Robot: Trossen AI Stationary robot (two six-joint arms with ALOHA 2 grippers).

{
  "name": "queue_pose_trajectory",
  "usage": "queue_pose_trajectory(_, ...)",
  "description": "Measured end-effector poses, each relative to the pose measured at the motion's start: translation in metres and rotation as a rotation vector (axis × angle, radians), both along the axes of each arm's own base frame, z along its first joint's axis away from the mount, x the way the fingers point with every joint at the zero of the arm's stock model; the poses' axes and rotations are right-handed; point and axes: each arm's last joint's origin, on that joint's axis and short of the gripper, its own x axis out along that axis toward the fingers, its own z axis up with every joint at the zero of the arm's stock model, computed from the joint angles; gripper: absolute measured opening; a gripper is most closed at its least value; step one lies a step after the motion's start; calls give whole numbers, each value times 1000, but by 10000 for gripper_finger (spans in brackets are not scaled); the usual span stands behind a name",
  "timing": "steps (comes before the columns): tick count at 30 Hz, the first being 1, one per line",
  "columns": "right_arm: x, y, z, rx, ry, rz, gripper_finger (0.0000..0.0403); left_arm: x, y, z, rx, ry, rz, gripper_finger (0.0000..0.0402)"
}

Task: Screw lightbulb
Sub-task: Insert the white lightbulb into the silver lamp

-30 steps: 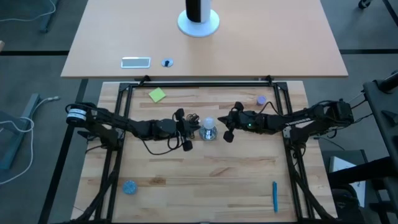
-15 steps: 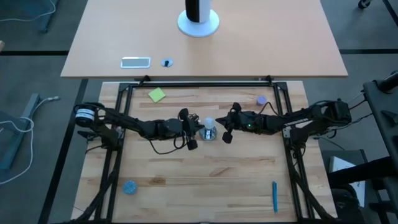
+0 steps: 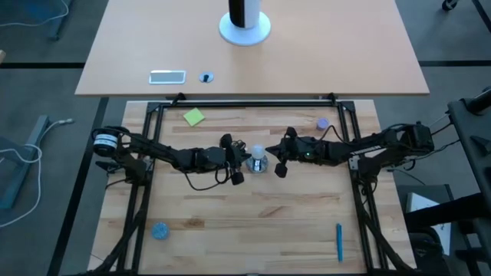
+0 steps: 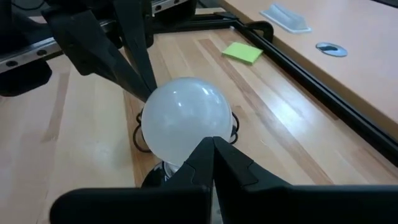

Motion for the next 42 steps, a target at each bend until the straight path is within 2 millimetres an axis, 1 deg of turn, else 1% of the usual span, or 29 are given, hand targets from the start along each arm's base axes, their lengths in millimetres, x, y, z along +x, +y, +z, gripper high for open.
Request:
queue_pose_trajectory(5, 0, 0, 0, 2, 4, 1, 0, -1, 0, -1, -3, 11, 1, 0)
queue_pose_trajectory(11, -2, 0, -4, 8, 42, -23, 0, -9, -1, 3, -45, 65, 12, 0)
queue_pose_trajectory(17, -2, -1, -4, -20, 47, -49, 0, -7, -1, 10, -34, 9, -24, 0)
queue_pose_trajectory(21, -2, -1, -4, -21, 47, -44, 0, -4, 3, 6, -30, 26, -14, 0)
queue_pose_trajectory(26, -2, 0, -4, -7, 46, -4, 0, 1, 5, 7, -25, 21, 4, 0)
queue_pose_trajectory(32, -2, 2, -4, -4, 48, 30, 0, 0, 5, 6, -28, 28, 13, 0)
queue_pose_trajectory(36, -2, 2, -4, -2, 48, 39, 0, -1, 6, 4, -33, 44, 50, 0)
queue_pose_trajectory(42, -2, 2, -4, 3, 50, 27, 0, -6, 6, 1, -45, 107, 64, 0)
